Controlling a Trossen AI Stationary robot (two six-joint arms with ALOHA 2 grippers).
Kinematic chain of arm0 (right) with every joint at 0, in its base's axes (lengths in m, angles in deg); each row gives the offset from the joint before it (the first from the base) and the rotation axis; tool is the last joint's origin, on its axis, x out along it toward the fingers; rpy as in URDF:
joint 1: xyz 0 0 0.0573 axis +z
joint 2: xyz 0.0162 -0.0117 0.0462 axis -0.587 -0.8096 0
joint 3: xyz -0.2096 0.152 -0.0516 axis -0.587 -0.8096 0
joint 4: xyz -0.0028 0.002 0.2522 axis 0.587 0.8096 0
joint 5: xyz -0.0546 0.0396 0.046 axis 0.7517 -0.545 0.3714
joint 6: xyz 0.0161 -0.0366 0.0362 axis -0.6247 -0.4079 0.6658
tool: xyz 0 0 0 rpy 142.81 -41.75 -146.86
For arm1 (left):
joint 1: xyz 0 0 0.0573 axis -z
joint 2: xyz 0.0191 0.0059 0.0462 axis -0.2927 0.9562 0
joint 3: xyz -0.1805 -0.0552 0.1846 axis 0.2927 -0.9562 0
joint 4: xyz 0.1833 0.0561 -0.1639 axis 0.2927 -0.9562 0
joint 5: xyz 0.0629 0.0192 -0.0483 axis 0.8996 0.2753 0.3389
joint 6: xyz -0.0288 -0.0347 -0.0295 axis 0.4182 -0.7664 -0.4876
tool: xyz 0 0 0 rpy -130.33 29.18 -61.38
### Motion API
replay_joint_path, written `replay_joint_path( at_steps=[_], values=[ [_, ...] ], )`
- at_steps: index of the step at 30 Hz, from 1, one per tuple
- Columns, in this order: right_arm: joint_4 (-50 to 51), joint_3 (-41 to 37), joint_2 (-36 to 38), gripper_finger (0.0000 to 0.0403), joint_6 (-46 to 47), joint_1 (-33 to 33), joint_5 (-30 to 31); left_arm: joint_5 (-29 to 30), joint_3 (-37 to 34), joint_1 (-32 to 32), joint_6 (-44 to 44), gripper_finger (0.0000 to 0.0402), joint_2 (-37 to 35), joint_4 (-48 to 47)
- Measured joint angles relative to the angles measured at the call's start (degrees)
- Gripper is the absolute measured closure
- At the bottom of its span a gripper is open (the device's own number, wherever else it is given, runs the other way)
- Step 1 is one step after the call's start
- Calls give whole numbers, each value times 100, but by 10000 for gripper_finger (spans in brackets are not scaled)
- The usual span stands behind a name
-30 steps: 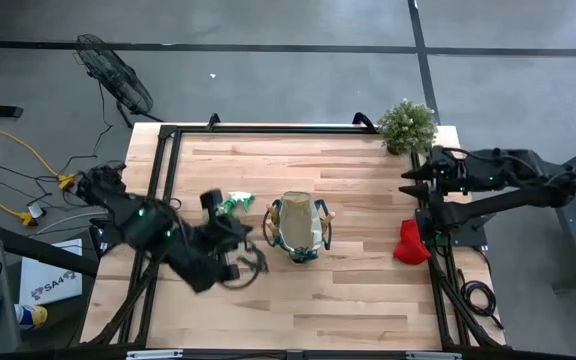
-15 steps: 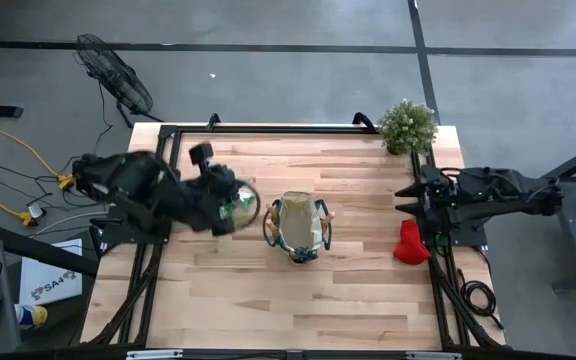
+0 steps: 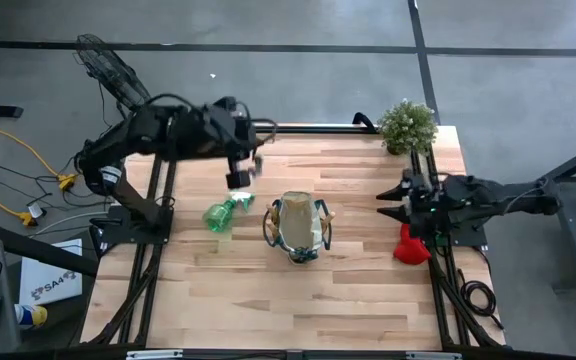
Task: Pick & Place Garden tools in Gardening bag
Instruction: Put the green shears into the white gardening bag
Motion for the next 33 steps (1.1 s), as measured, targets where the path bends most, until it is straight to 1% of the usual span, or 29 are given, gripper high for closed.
replay_joint_path(
  at_steps=[5, 11, 18, 21, 24, 26, 30, 33],
  values=[
    [-922, -758, -146, 206, -661, 1, 351, -713, -2, -613, 619, 401, 0, 286],
    [-954, -1157, -129, 206, -525, -1, 967, -1755, -4, -1225, 1268, 401, 0, 487],
    [-888, -1206, -130, 206, -335, -1, 1476, -2990, -189, -1883, 1887, 401, 4, 1088],
    [-905, -1206, -129, 206, -262, -1, 1296, -3468, -333, -2148, 2064, 401, 24, 1386],
    [-905, -1206, -129, 206, 251, -1, 836, -3880, -455, -2393, 2179, 401, 48, 1580],
    [-905, -1206, -129, 206, 404, 0, 558, -4166, -554, -2482, 2280, 401, 46, 1832],
    [-906, -1206, -129, 206, 382, 1, 147, -4770, -680, -2692, 2529, 401, 75, 2084],
    [-905, -1206, -129, 206, 380, 1, -12, -5142, -682, -2816, 2554, 401, 195, 2203]
  ],
)
